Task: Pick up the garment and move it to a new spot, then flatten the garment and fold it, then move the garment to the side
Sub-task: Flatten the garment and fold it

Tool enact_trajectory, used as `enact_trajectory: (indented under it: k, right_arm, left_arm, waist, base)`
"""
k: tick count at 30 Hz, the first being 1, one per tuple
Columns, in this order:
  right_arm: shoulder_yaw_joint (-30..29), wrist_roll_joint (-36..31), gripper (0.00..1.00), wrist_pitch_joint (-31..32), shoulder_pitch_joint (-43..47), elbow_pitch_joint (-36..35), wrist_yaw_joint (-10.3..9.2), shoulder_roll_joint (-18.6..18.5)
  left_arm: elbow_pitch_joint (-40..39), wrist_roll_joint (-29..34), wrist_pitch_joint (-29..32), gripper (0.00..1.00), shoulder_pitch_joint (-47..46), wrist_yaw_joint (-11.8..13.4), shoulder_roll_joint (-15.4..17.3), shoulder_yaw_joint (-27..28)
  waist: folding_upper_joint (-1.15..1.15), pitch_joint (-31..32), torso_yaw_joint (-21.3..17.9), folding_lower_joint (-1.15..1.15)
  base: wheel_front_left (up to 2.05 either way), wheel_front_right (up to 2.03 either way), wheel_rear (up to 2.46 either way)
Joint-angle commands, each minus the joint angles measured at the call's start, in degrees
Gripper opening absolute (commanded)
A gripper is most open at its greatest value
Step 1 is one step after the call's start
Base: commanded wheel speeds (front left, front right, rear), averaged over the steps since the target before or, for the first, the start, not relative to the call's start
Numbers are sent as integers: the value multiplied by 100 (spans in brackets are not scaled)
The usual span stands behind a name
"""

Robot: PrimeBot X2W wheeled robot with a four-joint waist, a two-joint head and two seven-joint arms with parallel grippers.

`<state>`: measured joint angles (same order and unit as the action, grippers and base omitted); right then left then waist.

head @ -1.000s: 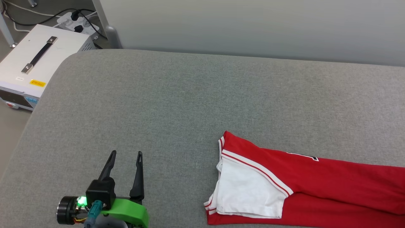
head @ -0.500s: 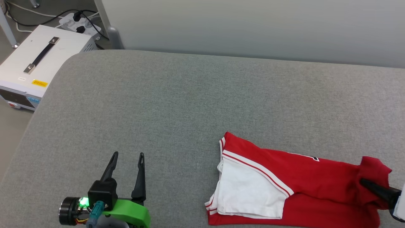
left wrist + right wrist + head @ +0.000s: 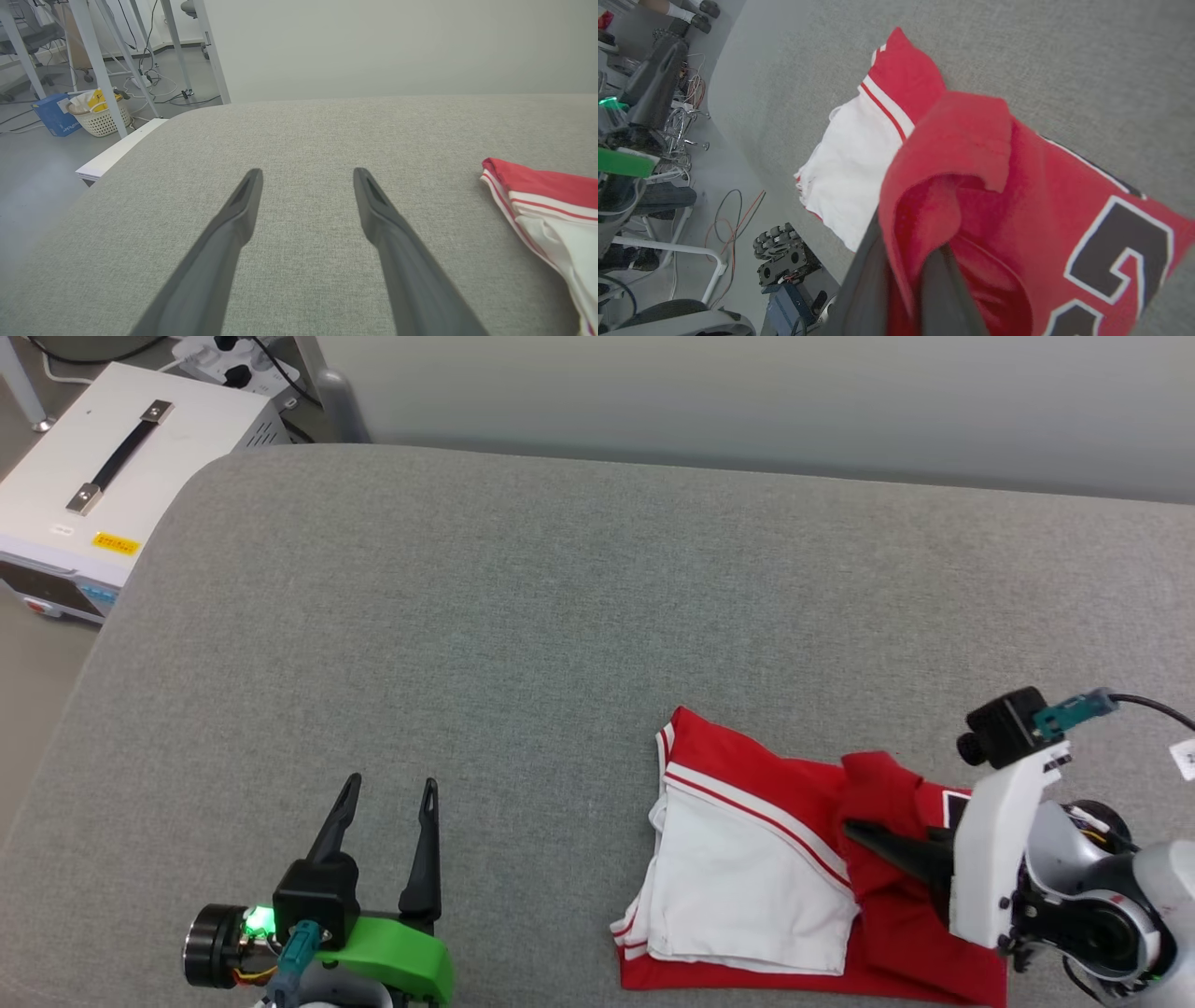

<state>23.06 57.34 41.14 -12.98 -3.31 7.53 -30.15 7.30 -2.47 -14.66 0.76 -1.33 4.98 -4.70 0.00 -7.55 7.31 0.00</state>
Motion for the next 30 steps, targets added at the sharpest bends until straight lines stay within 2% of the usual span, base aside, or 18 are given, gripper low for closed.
enact_trajectory:
  k: [1,10,18,22,23,24,25,30]
  right_arm:
    - [116,-74,0,21,-180,83,-4,97]
    - [1055,-473,0,-193,-1051,916,-4,686]
    - [1657,-860,0,-647,-1279,1958,-4,819]
    - [1831,-836,0,-984,-1304,2208,-4,895]
    - [1858,-825,23,-1092,-1315,2212,-4,884]
    - [1859,-815,80,-1193,-1317,2201,-4,870]
    - [1845,-794,100,-1311,-1307,2167,-4,857]
    - [1793,-876,100,-1814,-1208,1713,-4,682]
  left_arm:
    - [18,42,-34,100,-152,-35,-49,5]
    - [33,55,-34,100,-246,-28,-83,24]
    - [56,60,-34,100,-297,-37,-108,16]
    - [94,57,-34,100,-285,-42,-119,11]
    - [108,59,-34,100,-269,-43,-120,14]
    - [122,62,-34,100,-256,-47,-121,16]
    - [137,68,-34,100,-241,-55,-118,17]
    - [151,82,-34,100,-130,-65,-106,40]
  waist:
    - [0,-47,41,0]
    - [0,-171,89,0]
    - [0,-222,169,0]
    - [0,-167,162,0]
    - [0,-131,151,0]
    - [0,-94,145,0]
    - [0,-53,136,0]
    - [0,156,49,0]
  base:
    - [0,0,0]
    - [0,0,0]
    - [0,0,0]
    - [0,0,0]
    - [0,0,0]
    - [0,0,0]
    - [0,0,0]
    - [0,0,0]
